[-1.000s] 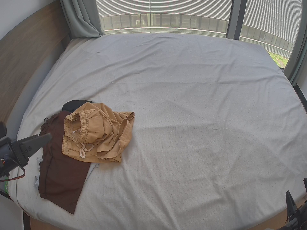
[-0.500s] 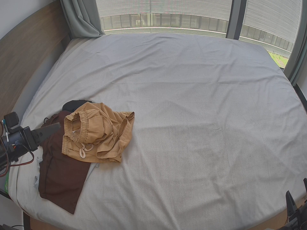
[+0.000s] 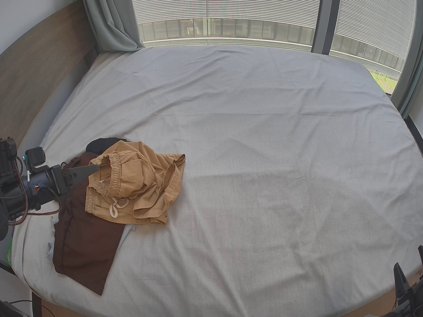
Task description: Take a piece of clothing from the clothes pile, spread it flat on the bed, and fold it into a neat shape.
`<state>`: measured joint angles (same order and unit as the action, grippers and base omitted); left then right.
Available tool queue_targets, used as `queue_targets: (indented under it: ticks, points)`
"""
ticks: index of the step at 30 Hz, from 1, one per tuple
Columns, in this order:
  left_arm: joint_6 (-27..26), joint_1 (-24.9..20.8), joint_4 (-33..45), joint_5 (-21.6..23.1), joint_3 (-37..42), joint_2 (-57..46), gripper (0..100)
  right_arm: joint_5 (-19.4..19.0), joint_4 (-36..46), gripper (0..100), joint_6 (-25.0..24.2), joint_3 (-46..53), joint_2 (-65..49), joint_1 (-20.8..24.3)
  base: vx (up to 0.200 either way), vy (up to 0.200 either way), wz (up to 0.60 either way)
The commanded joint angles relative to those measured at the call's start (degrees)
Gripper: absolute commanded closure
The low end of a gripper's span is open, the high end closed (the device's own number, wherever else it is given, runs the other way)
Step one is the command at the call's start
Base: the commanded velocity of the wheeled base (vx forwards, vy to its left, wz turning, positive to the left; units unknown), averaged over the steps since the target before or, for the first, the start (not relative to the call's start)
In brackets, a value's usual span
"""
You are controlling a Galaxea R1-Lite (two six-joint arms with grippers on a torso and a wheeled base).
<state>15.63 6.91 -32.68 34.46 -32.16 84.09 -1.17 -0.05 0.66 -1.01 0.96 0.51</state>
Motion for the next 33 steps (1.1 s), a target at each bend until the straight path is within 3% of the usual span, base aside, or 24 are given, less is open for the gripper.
queue_targets:
  ticks: [1, 20, 28, 33]
  points:
    - [0.02, -0.5, -0.01, -0.01, -1.77, 4.24, 0, 0.03, -0.04, 0, 0.04, 1.01, -0.96, 0.02, 0.0, 0.0, 0.0]
    - [-0.07, -0.85, -0.36, -0.01, -9.41, 13.73, 0, -0.06, -0.04, 0, 0.04, 0.92, -0.96, 0.02, 0.0, 0.0, 0.0]
    - [0.46, -2.08, -9.33, -0.27, -9.5, 20.06, 0, -0.06, -0.04, 0, 0.04, 0.92, -0.96, 0.02, 0.0, 0.0, 0.0]
    - [1.51, -2.96, -12.32, -2.73, -11.17, 24.37, 0, -0.06, -0.04, 0, -0.04, 0.92, -0.96, 0.02, 0.0, 0.0, 0.0]
